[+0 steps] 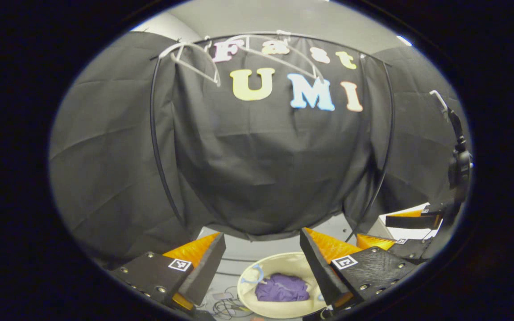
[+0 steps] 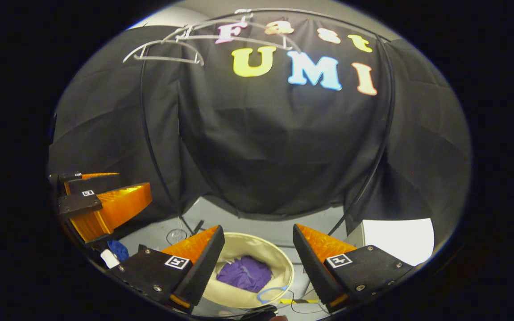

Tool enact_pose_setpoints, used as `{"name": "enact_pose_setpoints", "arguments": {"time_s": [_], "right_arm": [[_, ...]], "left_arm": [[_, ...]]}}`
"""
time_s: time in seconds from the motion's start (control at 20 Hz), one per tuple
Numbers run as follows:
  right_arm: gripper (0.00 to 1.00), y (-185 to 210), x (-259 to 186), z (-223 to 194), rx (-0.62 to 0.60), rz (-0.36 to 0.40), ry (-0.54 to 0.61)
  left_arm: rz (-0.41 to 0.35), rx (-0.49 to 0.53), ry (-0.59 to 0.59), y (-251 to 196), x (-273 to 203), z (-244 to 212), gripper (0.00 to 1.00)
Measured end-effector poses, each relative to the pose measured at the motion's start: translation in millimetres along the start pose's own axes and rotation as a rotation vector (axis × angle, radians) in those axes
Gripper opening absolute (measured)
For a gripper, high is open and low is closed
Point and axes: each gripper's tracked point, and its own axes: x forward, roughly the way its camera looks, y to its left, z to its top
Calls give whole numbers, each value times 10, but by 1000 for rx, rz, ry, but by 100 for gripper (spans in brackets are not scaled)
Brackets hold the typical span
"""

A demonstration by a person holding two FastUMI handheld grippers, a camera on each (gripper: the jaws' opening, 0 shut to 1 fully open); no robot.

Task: Grasp the clothes on the hanger with both hands and then place them into the laundry hamper below.

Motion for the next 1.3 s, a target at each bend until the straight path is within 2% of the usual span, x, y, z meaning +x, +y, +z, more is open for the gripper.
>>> {"name": "enact_pose_setpoints", "arguments": {"time_s": [0.05,0.1,0.3,0.45,0.65,0.7,0.8,0.85,1.3], "right_arm": [[93,-32,-125,205,1,-13,-47],[95,-80,-218,393,-5,-28,-90],[95,-323,-649,1013,-12,-104,-227],[94,-463,-930,1341,5,-141,-317],[93,-633,-1254,1561,42,-182,-393],[94,-681,-1329,1594,55,-192,-407],[93,-700,-1455,1613,85,-208,-443],[95,-727,-1496,1614,94,-217,-453],[95,-857,-1609,1554,102,-263,-508]], "left_arm": [[-6,3,-38,8,-85,234,96],[-11,5,-76,37,-159,450,100],[-21,2,-188,76,-493,1222,100],[-14,11,-265,206,-964,1851,100],[14,10,-336,477,-1312,2282,100],[23,14,-351,519,-1367,2324,97],[45,26,-375,571,-1396,2323,100],[52,32,-382,602,-1449,2314,89],[95,15,-425,595,-1711,2190,100]]}}
